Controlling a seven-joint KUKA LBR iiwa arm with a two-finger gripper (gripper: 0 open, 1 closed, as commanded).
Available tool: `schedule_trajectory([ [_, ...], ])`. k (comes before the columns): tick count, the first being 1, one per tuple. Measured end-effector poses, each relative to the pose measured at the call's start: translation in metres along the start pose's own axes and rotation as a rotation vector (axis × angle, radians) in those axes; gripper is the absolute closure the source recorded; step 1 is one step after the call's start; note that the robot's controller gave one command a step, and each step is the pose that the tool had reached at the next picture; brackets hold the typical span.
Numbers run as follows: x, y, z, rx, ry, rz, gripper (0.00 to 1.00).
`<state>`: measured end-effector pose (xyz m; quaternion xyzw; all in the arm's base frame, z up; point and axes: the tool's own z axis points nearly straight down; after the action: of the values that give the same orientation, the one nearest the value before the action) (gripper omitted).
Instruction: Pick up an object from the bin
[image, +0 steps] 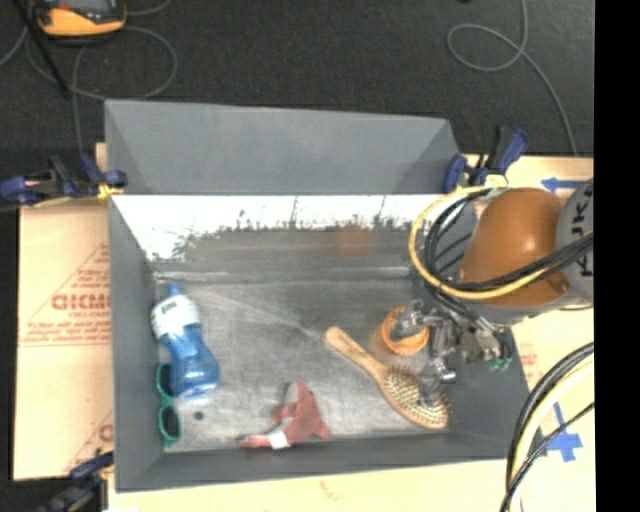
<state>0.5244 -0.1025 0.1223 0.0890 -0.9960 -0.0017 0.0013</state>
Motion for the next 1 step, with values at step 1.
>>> schedule_trajectory([
  [1, -0.0009, -0.0023, -0.0033, 0.004, -0.006, 0.001, 0.0],
])
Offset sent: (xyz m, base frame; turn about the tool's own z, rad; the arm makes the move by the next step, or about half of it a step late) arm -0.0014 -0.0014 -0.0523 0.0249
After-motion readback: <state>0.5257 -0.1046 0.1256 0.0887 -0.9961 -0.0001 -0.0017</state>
